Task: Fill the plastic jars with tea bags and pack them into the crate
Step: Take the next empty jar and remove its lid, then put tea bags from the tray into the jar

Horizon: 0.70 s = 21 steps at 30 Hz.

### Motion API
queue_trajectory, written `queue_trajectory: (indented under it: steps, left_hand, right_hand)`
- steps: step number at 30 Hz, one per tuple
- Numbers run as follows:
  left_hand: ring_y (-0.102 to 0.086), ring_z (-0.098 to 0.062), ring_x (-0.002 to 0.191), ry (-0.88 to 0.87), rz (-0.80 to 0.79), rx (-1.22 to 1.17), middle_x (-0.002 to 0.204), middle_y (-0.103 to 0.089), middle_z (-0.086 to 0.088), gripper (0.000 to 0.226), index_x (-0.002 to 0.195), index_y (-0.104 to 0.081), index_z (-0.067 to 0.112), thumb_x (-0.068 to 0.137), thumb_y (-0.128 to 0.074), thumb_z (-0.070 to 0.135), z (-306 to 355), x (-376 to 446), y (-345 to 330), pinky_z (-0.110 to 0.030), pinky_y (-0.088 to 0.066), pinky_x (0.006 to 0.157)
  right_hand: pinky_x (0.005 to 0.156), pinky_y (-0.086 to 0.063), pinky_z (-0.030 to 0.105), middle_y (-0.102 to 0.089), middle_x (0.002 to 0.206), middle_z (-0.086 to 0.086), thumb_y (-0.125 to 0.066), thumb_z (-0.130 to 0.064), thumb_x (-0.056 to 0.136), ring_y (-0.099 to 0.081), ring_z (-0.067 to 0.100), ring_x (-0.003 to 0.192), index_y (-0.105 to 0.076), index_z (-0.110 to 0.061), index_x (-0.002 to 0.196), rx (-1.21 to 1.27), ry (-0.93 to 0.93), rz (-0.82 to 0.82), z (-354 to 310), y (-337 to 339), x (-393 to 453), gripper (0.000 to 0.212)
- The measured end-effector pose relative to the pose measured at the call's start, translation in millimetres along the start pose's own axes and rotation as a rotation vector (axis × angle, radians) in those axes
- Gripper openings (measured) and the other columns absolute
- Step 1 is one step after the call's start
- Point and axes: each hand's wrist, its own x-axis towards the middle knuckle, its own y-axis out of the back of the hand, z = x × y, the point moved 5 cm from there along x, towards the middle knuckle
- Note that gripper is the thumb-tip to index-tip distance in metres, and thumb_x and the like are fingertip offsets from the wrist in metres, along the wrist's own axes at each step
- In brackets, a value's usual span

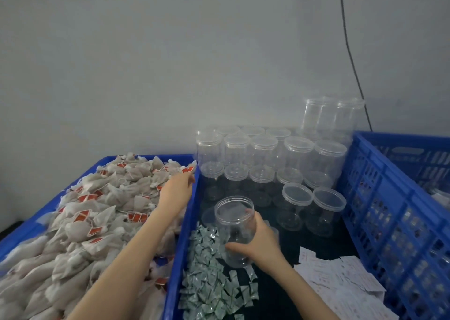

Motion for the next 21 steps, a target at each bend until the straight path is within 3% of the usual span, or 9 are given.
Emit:
queue_trajectory:
  steps: [2, 5, 7, 10, 12, 16, 21]
  left_hand:
    - [-0.061, -0.014, 0.081, 0.046, -0.18, 0.157, 0.096, -0.066, -0.003, 0.011, 0.1, -0.062, 0.014, 0.094, -0.054, 0.017, -20, -10, 0, -0.028, -0.051, 0.073]
    - [-0.059, -0.021, 0.105, 0.04, -0.711, 0.425, 0.12, -0.062, -0.006, 0.032, 0.118, -0.062, 0.013, 0.089, -0.062, 0.026, -37, -43, -15, -0.029, -0.049, 0.086]
    - [-0.062, -0.022, 0.1, 0.129, -0.901, 0.419, 0.116, -0.062, -0.007, 0.041, 0.127, -0.058, 0.015, 0.087, -0.065, 0.021, -45, -67, -22, -0.029, -0.051, 0.076]
    - [-0.062, -0.019, 0.087, 0.143, -0.944, 0.47, 0.11, -0.066, -0.005, 0.039, 0.124, -0.058, 0.013, 0.086, -0.065, 0.016, -53, -85, -32, -0.024, -0.05, 0.068]
    - [-0.058, -0.017, 0.091, 0.126, -0.938, 0.527, 0.121, -0.063, -0.008, 0.039, 0.126, -0.055, 0.011, 0.088, -0.063, 0.019, -56, -86, -38, -0.022, -0.049, 0.071]
    - [-0.055, -0.024, 0.118, 0.102, -0.719, 0.514, 0.13, -0.056, -0.007, 0.043, 0.126, -0.052, 0.012, 0.086, -0.063, 0.022, -53, -72, -39, -0.033, -0.045, 0.098]
    - [-0.057, -0.022, 0.114, 0.095, -0.698, 0.602, 0.124, -0.06, -0.004, 0.032, 0.119, -0.062, 0.014, 0.088, -0.059, 0.02, -57, -68, -47, -0.034, -0.048, 0.093]
  right_hand:
    - [0.075, -0.039, -0.002, -0.051, 0.113, -0.032, -0.091, -0.04, 0.056, -0.045, -0.028, 0.099, -0.042, -0.051, 0.109, 0.027, 0.012, -0.046, -4, -12, -3, 0.073]
    - [0.076, -0.041, -0.002, -0.055, 0.114, -0.029, -0.085, -0.05, 0.048, -0.046, -0.028, 0.103, -0.041, -0.054, 0.111, 0.045, 0.033, -0.07, -8, -27, -7, 0.077]
    - [0.083, -0.047, 0.006, -0.055, 0.118, -0.028, -0.084, -0.051, 0.047, -0.051, -0.019, 0.109, -0.039, -0.057, 0.112, 0.052, 0.041, -0.085, -9, -36, -7, 0.079]
    - [0.095, -0.042, 0.013, -0.052, 0.126, -0.027, -0.083, -0.055, 0.047, -0.05, -0.008, 0.119, -0.036, -0.055, 0.117, 0.048, 0.062, -0.097, -11, -45, -7, 0.085]
    - [0.099, -0.038, 0.014, -0.05, 0.13, -0.025, -0.083, -0.057, 0.046, -0.048, -0.007, 0.122, -0.033, -0.051, 0.124, 0.048, 0.07, -0.099, -11, -48, -7, 0.093]
    - [0.094, -0.039, 0.011, -0.05, 0.13, -0.026, -0.085, -0.054, 0.049, -0.048, -0.009, 0.12, -0.033, -0.051, 0.126, 0.045, 0.074, -0.103, -9, -55, -9, 0.094]
    - [0.095, -0.04, 0.011, -0.051, 0.131, -0.024, -0.085, -0.052, 0.049, -0.049, -0.008, 0.121, -0.034, -0.051, 0.126, 0.054, 0.076, -0.1, -7, -58, -9, 0.092]
